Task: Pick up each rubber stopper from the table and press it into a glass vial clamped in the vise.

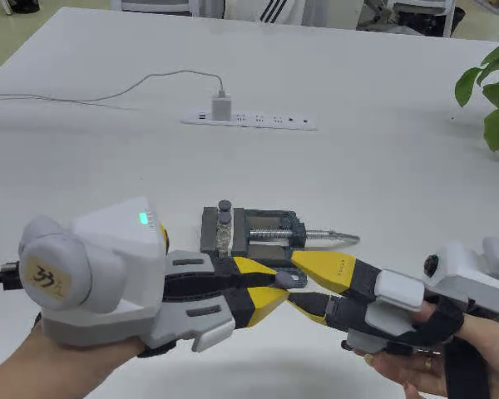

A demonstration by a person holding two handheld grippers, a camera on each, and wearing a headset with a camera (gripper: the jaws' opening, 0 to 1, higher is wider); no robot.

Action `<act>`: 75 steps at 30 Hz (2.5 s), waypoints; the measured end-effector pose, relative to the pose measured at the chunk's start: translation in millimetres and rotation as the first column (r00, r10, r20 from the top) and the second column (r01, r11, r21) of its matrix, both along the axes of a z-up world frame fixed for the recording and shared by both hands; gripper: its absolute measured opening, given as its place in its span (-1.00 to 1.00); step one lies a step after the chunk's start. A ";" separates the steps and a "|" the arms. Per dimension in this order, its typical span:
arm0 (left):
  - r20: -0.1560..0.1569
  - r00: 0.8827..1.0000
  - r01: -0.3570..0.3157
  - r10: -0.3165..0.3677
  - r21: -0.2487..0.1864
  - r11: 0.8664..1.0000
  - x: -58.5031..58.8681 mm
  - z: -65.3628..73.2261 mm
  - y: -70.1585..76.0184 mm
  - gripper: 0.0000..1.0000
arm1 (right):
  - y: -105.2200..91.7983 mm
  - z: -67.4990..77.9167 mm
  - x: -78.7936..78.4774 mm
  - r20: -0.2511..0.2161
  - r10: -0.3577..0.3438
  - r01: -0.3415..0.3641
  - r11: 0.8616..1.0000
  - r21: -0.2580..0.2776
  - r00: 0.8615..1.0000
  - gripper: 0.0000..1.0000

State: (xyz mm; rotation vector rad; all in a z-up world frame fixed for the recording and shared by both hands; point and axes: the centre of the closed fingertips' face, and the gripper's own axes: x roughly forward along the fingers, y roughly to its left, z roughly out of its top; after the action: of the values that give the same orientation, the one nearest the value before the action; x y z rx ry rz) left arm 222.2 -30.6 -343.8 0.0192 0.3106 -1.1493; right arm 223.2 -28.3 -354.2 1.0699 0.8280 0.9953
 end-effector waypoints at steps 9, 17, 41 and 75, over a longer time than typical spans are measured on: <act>-0.015 1.000 0.001 -0.001 0.023 1.000 -0.7 -8.4 4.0 -0.92 | -4.0 -12.1 3.2 0.198 0.054 -0.020 0.985 -0.169 0.979 0.98; -0.029 1.000 0.007 -0.005 0.042 0.999 -1.6 -14.9 6.1 -0.91 | -1.4 -11.2 -7.8 0.318 0.194 -0.097 0.950 -0.297 0.928 0.98; -0.058 0.997 0.057 -0.052 0.089 0.994 -6.5 -27.7 6.9 -0.91 | -9.4 -23.9 -18.5 0.395 0.771 -0.251 0.565 -0.786 0.500 0.40; -0.038 0.991 0.129 -0.125 0.143 0.981 -19.8 -31.7 -0.2 -0.91 | 7.1 -20.5 -31.1 0.318 0.930 -0.317 0.362 -0.876 0.184 -0.71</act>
State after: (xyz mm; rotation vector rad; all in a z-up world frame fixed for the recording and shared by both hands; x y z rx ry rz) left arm 202.3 -30.8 -375.4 0.1525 0.4230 -1.2527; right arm 192.1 -21.2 -374.7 -0.6146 0.7349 1.6214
